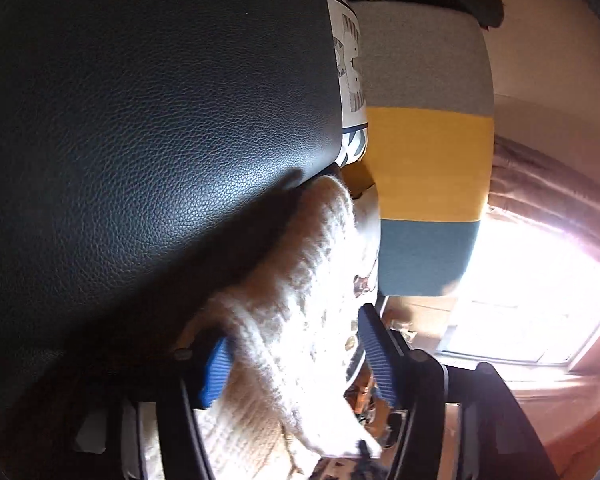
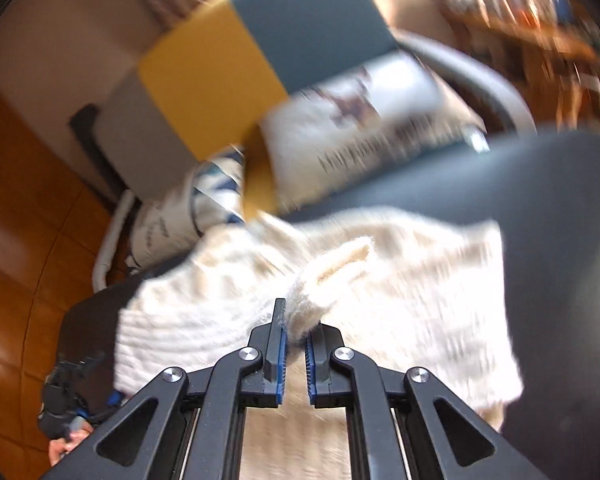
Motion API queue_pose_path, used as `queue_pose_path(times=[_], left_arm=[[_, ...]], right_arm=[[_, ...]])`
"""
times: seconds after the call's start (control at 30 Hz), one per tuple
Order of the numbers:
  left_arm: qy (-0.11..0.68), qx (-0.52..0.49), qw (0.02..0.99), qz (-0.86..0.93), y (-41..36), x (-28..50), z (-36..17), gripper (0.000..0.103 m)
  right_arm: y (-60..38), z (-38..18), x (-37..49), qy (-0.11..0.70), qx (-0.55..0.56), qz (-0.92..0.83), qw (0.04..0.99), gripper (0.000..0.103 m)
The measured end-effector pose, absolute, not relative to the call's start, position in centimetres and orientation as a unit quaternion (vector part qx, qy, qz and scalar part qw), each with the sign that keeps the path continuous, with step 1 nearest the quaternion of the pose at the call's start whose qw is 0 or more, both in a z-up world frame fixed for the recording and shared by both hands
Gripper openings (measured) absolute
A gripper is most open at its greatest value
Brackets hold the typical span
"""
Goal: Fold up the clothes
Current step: 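Grasp the sleeve cuff with the right tool and lay it across the sweater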
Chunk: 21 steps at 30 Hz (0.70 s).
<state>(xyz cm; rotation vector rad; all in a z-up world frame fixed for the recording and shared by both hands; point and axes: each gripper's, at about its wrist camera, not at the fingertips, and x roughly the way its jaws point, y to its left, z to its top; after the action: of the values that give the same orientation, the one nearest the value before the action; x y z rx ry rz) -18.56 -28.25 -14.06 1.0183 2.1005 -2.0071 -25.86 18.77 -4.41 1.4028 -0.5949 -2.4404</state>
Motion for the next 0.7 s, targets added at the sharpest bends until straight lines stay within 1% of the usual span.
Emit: queue_pose_path(times=[0.07,0.17,0.3,0.37,0.43,0.53,0.57,0.6,0.63,0.7], left_arm=[[0.669,0.336,0.032,-0.662,-28.0,-18.2,-14.3,0.042],[0.657,0.343,0.030,-0.671,-27.8,-18.3,-14.3,0.037],[0.623,0.359,0.027,-0.695,-27.4,-18.1,-14.2,0.033],[0.602,0.374,0.028,-0.705,-27.0,-18.4,-14.1,0.027],[0.572,0.387,0.038,-0.722,-26.7,-18.7,-13.7,0.023],[0.553,0.398,0.040,-0.731,-26.7,-18.4,-13.6,0.022],[0.550,0.401,0.040,-0.732,-26.7,-18.2,-13.6,0.022],[0.546,0.404,0.040,-0.733,-26.8,-18.0,-13.6,0.022],[0.543,0.407,0.038,-0.733,-26.8,-17.8,-13.6,0.022],[0.549,0.411,0.024,-0.727,-27.0,-17.1,-13.4,0.022]], right_arm=[[20.1,-6.9,-25.3,-0.228,0.496,-0.828,0.131,0.006],[21.4,-8.9,-24.9,-0.247,0.502,-0.818,0.133,0.006],[22.1,-8.8,-24.2,-0.245,0.487,-0.828,0.129,0.006],[22.5,-8.8,-23.8,-0.244,0.479,-0.833,0.127,0.006],[22.4,-9.8,-24.0,-0.244,0.492,-0.826,0.126,0.006],[22.7,-10.5,-24.0,-0.262,0.498,-0.817,0.129,0.006],[22.8,-10.6,-24.0,-0.270,0.497,-0.814,0.131,0.009],[23.0,-10.8,-23.9,-0.277,0.497,-0.812,0.133,0.009],[23.2,-10.9,-23.9,-0.285,0.496,-0.809,0.134,0.011],[23.7,-10.7,-23.7,-0.295,0.499,-0.803,0.137,0.019]])
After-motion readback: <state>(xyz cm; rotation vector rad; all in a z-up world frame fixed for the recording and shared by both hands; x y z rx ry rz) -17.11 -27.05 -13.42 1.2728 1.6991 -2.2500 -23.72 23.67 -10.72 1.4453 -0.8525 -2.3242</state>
